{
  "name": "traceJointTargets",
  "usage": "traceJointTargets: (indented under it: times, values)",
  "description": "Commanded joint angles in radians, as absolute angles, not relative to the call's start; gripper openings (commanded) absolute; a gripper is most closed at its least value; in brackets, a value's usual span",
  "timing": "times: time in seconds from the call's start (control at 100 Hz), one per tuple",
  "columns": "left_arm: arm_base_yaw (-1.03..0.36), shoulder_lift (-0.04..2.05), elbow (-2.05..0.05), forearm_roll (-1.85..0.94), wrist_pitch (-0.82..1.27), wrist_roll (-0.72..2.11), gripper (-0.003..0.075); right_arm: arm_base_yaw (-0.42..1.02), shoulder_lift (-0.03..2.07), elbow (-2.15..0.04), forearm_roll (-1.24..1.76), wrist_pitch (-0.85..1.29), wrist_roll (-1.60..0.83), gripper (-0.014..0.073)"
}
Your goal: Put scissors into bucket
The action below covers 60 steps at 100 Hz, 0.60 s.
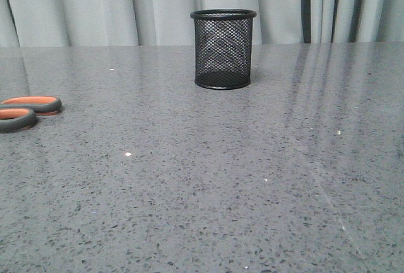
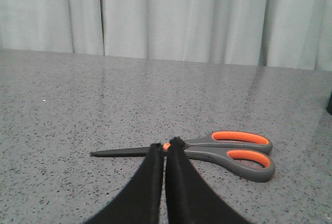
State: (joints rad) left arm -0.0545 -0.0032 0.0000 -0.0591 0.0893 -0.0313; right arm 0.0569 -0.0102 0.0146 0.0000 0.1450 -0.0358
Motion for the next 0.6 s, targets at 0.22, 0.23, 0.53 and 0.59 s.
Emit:
traceJointTargets:
  times: [0.22,0.23,0.53,0.59]
  values:
    - [-0.063,-0.029,0.041,-0.087,0.016,-0.042,-0.0020,0.052,-0.034,0.020,0.120,-0.022,-0.041,-0.0046]
    - [-0.063,-0.029,0.041,-0.091,0.016,-0.042,-0.0020,0.052,-0.034,0.020,0.124,-0.026,-0.041,-0.0046]
    - [-0.063,-0.029,0.039,-0.425,0.007,-0.042,-0.0020,0.052,-0.034,0.019,0.375,-0.121,-0.041,-0.0046]
    - [-0.063,-0.029,0.037,-0.536,0.000,-0.042,-0.0020,0.052,-0.034,0.017,0.430,-0.119,-0.041,-0.0046]
